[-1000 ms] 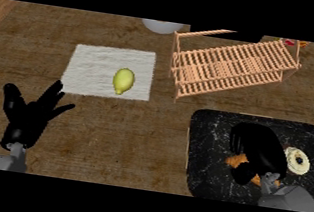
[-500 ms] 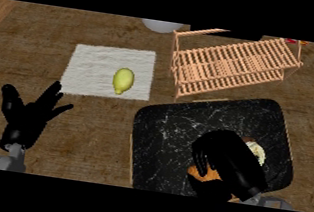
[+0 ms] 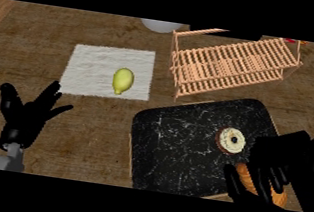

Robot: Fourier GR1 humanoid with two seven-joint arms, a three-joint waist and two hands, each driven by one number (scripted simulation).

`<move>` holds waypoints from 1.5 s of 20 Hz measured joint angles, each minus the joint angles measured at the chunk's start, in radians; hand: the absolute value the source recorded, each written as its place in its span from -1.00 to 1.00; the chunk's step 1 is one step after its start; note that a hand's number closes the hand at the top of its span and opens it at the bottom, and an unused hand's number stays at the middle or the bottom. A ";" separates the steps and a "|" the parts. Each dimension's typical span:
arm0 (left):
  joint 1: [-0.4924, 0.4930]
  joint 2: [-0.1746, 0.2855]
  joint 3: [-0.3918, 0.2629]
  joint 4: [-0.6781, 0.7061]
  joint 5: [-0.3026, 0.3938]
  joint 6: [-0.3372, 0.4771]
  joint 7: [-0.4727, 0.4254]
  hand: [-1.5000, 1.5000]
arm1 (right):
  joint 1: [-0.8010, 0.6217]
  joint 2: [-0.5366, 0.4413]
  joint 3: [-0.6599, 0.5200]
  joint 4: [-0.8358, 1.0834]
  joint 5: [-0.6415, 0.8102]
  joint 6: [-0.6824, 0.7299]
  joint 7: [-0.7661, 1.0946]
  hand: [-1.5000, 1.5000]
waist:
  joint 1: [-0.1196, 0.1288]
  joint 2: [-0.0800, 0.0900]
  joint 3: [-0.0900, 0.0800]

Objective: Pick the croissant from the tray and place it in the tiered shelf

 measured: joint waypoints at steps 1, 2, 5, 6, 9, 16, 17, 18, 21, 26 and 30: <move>0.005 -0.001 -0.002 -0.008 0.000 -0.003 -0.001 0.00 | -0.036 0.002 -0.029 -0.018 -0.027 0.017 0.050 1.00 | 0.002 0.000 0.000; 0.004 0.000 -0.001 -0.010 0.001 -0.004 0.004 0.00 | -0.078 -0.001 -0.070 -0.023 -0.063 0.035 0.094 1.00 | 0.003 0.001 -0.001; 0.006 -0.008 -0.006 -0.015 -0.008 0.003 0.007 0.00 | -0.204 -0.016 -0.176 -0.032 -0.162 0.057 0.200 1.00 | 0.006 0.000 0.000; 0.001 -0.009 -0.003 -0.005 -0.013 0.006 0.003 0.00 | -0.253 -0.026 -0.209 -0.009 -0.189 0.056 0.217 1.00 | 0.007 0.001 0.000; 0.001 -0.015 -0.007 -0.010 -0.022 0.010 0.003 0.00 | -0.394 -0.069 -0.296 0.078 -0.276 0.050 0.256 1.00 | 0.010 0.000 0.000; -0.002 -0.023 -0.003 -0.002 -0.020 -0.005 -0.014 0.00 | -0.662 -0.171 -0.399 0.367 -0.325 0.037 0.267 1.00 | 0.019 0.003 0.000; -0.003 -0.024 -0.003 -0.008 -0.020 -0.002 -0.005 0.00 | -0.695 -0.187 -0.412 0.414 -0.327 0.039 0.260 1.00 | 0.020 0.004 0.000; -0.003 -0.022 -0.001 -0.009 -0.016 -0.009 -0.005 0.00 | -0.727 -0.201 -0.416 0.460 -0.322 0.041 0.252 1.00 | 0.021 0.004 0.000; -0.003 -0.027 -0.009 -0.032 -0.026 0.003 0.024 0.00 | -0.782 -0.241 -0.437 0.583 -0.311 0.057 0.192 1.00 | 0.023 0.006 0.000; -0.014 -0.031 -0.007 -0.017 -0.039 0.003 0.020 0.00 | -0.858 -0.273 -0.421 0.797 -0.264 0.066 0.062 1.00 | 0.027 0.008 0.001; -0.021 -0.034 0.000 -0.004 -0.045 0.000 0.010 0.00 | -0.880 -0.280 -0.386 0.910 -0.216 0.068 -0.046 1.00 | 0.027 0.008 0.002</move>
